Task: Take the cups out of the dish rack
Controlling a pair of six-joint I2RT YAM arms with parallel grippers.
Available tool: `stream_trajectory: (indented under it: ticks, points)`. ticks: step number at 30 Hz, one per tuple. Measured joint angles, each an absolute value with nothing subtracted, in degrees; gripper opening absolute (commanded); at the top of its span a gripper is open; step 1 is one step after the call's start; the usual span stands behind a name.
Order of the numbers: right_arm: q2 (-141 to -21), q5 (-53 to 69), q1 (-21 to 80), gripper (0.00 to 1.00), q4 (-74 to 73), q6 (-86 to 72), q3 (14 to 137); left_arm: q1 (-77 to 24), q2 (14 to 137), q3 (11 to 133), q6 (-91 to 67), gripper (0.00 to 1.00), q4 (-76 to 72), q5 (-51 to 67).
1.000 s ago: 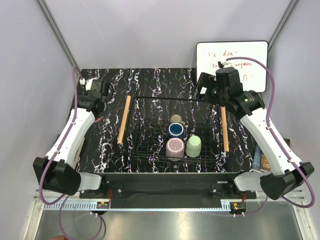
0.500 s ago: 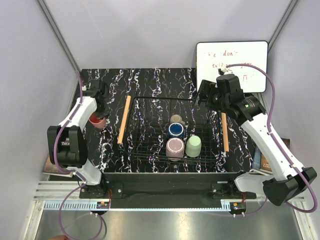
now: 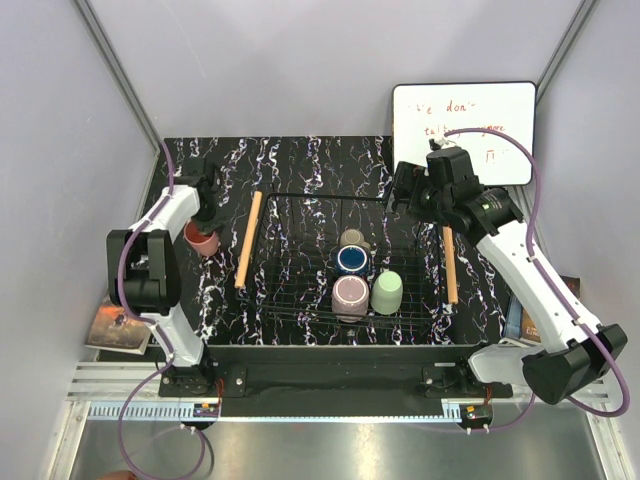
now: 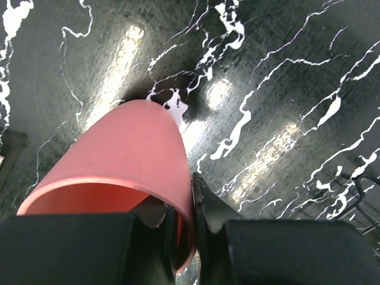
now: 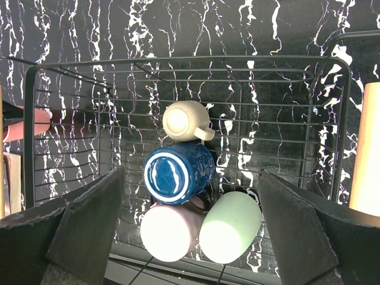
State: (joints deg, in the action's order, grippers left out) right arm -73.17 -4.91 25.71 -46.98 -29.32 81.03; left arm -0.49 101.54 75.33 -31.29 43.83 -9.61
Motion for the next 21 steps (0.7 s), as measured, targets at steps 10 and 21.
stream_trajectory:
  ticks: [10,21]
  points:
    - [-73.89,-3.6,25.71,1.0,-47.0,-29.32,81.03,0.97,102.5,76.16,-31.31,0.49,43.16,-7.79]
    - [-73.89,-3.33,25.71,1.0,-46.96,-29.34,80.97,1.15,96.66,75.88,-31.51,0.73,43.11,-7.88]
